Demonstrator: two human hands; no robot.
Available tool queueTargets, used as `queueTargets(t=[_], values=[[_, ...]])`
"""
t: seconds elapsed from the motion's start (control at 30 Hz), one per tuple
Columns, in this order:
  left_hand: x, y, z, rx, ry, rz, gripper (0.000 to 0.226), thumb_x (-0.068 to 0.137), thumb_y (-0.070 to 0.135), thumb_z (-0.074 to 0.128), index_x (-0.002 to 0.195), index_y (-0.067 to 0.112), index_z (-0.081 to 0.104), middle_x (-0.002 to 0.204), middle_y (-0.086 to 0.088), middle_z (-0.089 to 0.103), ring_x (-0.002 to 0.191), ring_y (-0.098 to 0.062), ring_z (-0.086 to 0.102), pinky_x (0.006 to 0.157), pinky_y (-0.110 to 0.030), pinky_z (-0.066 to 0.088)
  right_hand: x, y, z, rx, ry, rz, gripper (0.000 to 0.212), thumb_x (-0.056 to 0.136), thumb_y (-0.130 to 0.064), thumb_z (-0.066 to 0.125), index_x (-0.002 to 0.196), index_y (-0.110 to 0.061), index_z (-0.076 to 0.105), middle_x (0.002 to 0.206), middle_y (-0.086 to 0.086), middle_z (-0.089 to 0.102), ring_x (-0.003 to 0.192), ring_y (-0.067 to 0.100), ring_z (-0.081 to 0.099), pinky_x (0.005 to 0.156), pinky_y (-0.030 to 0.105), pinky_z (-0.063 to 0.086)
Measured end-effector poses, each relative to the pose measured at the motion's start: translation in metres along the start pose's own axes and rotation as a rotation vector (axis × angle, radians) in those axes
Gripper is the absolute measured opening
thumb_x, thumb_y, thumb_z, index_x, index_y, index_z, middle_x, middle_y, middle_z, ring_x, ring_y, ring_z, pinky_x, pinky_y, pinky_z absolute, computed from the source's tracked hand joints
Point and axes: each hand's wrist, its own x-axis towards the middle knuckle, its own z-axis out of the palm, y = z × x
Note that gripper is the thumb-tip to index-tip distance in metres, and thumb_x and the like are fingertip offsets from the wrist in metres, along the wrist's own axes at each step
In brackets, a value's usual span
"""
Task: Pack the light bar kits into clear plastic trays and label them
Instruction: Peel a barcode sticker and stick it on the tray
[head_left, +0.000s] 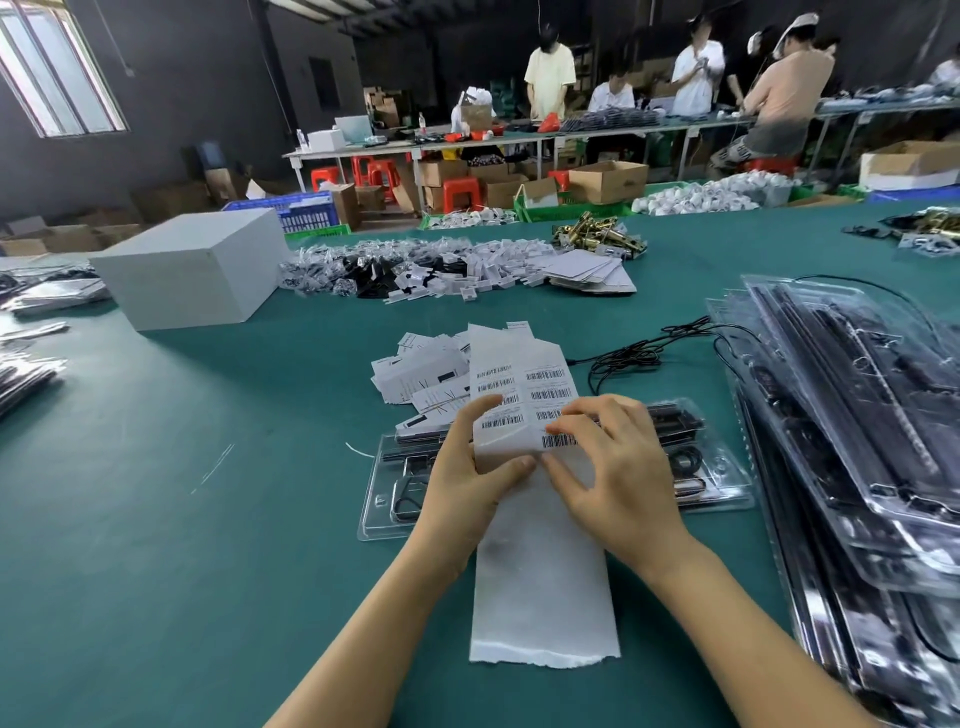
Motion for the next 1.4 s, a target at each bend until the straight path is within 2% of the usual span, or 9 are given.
queueTargets(t=[0.27, 0.63, 0.8, 0.9, 1.0, 1.1, 1.17, 1.27, 1.4], values=[[0.002, -0.005, -0.005, 0.03, 0.032, 0.01, 0.057, 0.077, 0.014, 0.075, 0.118, 0.047, 0.053, 0.097, -0.006, 0.072, 0.092, -0.016, 0.069, 0.079, -0.022, 0.053, -0.001, -0.001, 0.001, 0.056, -0.044, 0.021, 0.024, 0.072, -0.018, 0.083, 0.09, -0.01, 0.07, 0.096, 0.003, 0.067, 0.096, 0.023, 0.053, 0.089, 0.025, 0.04], [-0.002, -0.001, 0.002, -0.006, 0.029, 0.03, 0.034, 0.079, 0.027, 0.068, 0.11, 0.039, 0.058, 0.105, -0.013, 0.069, 0.089, -0.034, 0.062, 0.084, -0.045, 0.051, 0.0, -0.008, -0.001, 0.068, 0.008, 0.271, 0.035, 0.071, -0.026, 0.084, 0.096, -0.008, 0.068, 0.094, 0.008, 0.058, 0.085, 0.025, 0.054, 0.074, 0.027, 0.04], [-0.006, 0.002, 0.013, 0.067, -0.006, 0.048, 0.028, 0.083, 0.03, 0.062, 0.107, 0.042, 0.058, 0.088, 0.012, 0.068, 0.069, -0.007, 0.054, 0.064, -0.02, 0.041, 0.014, -0.002, -0.017, 0.737, -0.224, 0.762, 0.018, 0.09, -0.013, 0.064, 0.102, -0.024, 0.056, 0.089, -0.001, 0.073, 0.083, 0.009, 0.069, 0.073, 0.028, 0.055], [-0.009, 0.008, 0.014, 0.357, 0.162, 0.171, 0.028, 0.089, 0.036, 0.063, 0.114, 0.045, 0.055, 0.062, 0.011, 0.058, 0.059, -0.004, 0.05, 0.061, -0.019, 0.039, 0.03, 0.011, -0.03, 0.625, -0.25, 0.662, 0.031, 0.09, 0.003, 0.053, 0.092, -0.027, 0.061, 0.087, -0.008, 0.071, 0.078, -0.003, 0.064, 0.067, 0.01, 0.048], [-0.005, 0.02, 0.002, 0.767, 0.459, 0.441, 0.043, 0.085, 0.045, 0.065, 0.126, 0.032, 0.06, 0.09, 0.005, 0.059, 0.087, -0.016, 0.051, 0.082, -0.028, 0.038, 0.048, 0.018, -0.045, 0.331, -0.473, 0.45, 0.042, 0.089, 0.001, 0.047, 0.092, -0.038, 0.063, 0.089, -0.014, 0.069, 0.088, 0.012, 0.062, 0.077, 0.027, 0.049], [0.0, 0.028, -0.007, 0.977, 0.317, 0.643, 0.059, 0.087, 0.054, 0.054, 0.141, 0.033, 0.043, 0.146, 0.001, 0.041, 0.137, -0.022, 0.029, 0.108, -0.038, 0.021, 0.074, 0.005, -0.06, 0.192, -0.763, 0.22, 0.056, 0.088, -0.002, 0.046, 0.079, -0.055, 0.059, 0.09, -0.022, 0.065, 0.091, 0.01, 0.059, 0.082, 0.036, 0.049], [0.0, 0.03, -0.007, 0.947, 0.139, 0.652, 0.059, 0.091, 0.052, 0.05, 0.145, 0.033, 0.035, 0.152, 0.011, 0.033, 0.147, -0.019, 0.011, 0.113, -0.043, 0.01, 0.091, -0.012, -0.067, 0.187, -0.912, 0.057, 0.058, 0.085, 0.002, 0.048, 0.076, -0.055, 0.058, 0.079, -0.029, 0.059, 0.086, -0.002, 0.056, 0.076, 0.027, 0.044], [-0.002, 0.029, -0.005, 0.745, -0.014, 0.531, 0.038, 0.09, 0.037, 0.057, 0.126, 0.023, 0.055, 0.125, 0.012, 0.061, 0.131, -0.008, 0.041, 0.113, -0.05, 0.021, 0.106, -0.022, -0.066, 0.098, -0.912, -0.103, 0.052, 0.08, 0.004, 0.056, 0.091, -0.045, 0.068, 0.071, -0.027, 0.056, 0.079, -0.005, 0.05, 0.079, 0.02, 0.036], [-0.003, 0.035, -0.003, 0.314, 0.089, 0.239, 0.007, 0.089, 0.02, 0.067, 0.09, 0.013, 0.065, 0.083, 0.002, 0.072, 0.08, -0.015, 0.066, 0.076, -0.048, 0.053, 0.105, -0.024, -0.055, -0.158, -0.55, -0.247, 0.03, 0.086, -0.007, 0.064, 0.113, -0.019, 0.061, 0.089, -0.003, 0.066, 0.093, 0.018, 0.055, 0.102, 0.04, 0.034]])
